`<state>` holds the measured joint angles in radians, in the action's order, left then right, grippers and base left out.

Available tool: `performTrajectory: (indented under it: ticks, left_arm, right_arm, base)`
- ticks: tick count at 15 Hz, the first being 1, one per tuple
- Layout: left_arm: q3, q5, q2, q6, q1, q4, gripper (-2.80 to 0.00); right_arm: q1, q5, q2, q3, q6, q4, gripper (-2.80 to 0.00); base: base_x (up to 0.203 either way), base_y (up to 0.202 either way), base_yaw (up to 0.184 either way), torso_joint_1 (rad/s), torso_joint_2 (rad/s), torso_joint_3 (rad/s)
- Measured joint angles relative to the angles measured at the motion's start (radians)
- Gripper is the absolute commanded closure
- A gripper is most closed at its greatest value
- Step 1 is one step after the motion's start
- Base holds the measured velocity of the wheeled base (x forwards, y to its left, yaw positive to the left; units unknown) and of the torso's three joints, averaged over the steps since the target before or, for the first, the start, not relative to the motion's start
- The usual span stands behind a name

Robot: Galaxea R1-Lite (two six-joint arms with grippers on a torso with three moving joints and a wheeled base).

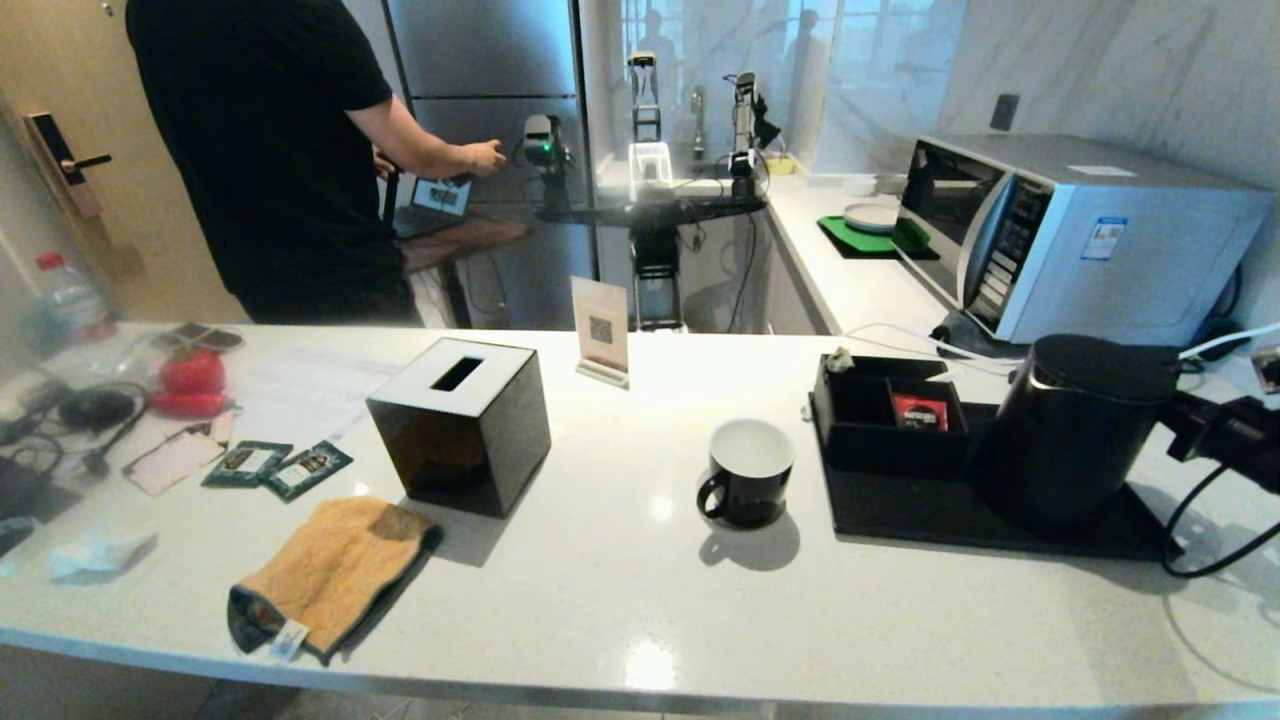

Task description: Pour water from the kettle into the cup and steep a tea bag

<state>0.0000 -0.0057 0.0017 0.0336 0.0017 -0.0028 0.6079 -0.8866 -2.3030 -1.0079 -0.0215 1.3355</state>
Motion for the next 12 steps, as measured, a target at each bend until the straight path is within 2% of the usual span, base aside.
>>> performTrajectory:
  ticks: [7, 12]
  left_arm:
    - [0.000, 0.000, 0.000, 0.000, 0.000, 0.000, 0.00]
    - [0.000, 0.000, 0.000, 0.000, 0.000, 0.000, 0.00]
  right_arm:
    - [-0.001, -0.002, 0.024, 0.015, 0.002, -0.006, 0.00]
    - [0.001, 0.003, 0.076, 0.071, 0.037, -0.004, 0.00]
  base:
    - [0.000, 0.000, 0.000, 0.000, 0.00, 0.000]
    - [0.000, 0.000, 0.000, 0.000, 0.00, 0.000]
